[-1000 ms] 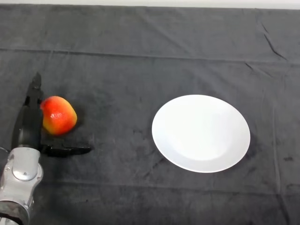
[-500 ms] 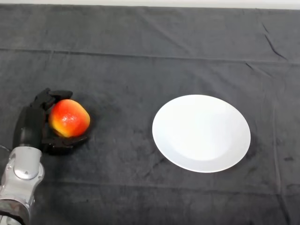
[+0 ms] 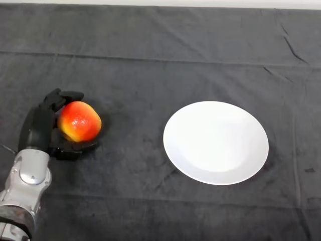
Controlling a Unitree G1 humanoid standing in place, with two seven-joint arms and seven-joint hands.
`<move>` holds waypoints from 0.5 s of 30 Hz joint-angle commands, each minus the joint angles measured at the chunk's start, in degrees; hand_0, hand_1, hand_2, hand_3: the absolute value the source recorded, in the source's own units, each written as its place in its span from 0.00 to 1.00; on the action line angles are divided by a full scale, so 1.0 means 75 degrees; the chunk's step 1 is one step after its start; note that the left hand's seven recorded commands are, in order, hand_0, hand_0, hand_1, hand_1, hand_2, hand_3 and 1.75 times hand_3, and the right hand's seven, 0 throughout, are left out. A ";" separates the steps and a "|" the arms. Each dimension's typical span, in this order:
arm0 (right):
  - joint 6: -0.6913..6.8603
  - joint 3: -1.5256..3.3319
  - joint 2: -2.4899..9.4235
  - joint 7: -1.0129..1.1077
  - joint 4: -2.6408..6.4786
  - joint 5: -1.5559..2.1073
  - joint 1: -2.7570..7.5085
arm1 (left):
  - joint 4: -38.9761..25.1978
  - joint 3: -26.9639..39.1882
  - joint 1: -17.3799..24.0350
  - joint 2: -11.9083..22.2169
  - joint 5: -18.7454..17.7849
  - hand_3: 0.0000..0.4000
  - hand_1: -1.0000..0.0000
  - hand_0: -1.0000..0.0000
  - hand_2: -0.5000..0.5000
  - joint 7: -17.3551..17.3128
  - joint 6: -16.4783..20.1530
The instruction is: Move the apple to the plate
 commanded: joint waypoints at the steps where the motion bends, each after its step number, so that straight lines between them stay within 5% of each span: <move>1: -0.0075 -0.0013 -0.0016 -0.0070 -0.0221 0.0197 -0.0051 | -0.0383 -0.0117 -0.0439 -0.0070 0.0192 1.00 0.00 0.00 0.50 0.0113 0.0078; 15: -0.0076 -0.0006 -0.0008 -0.0078 -0.0239 0.0197 -0.0045 | -0.1360 -0.0693 -0.0659 -0.0718 0.0330 1.00 0.00 0.00 0.50 0.0368 0.0482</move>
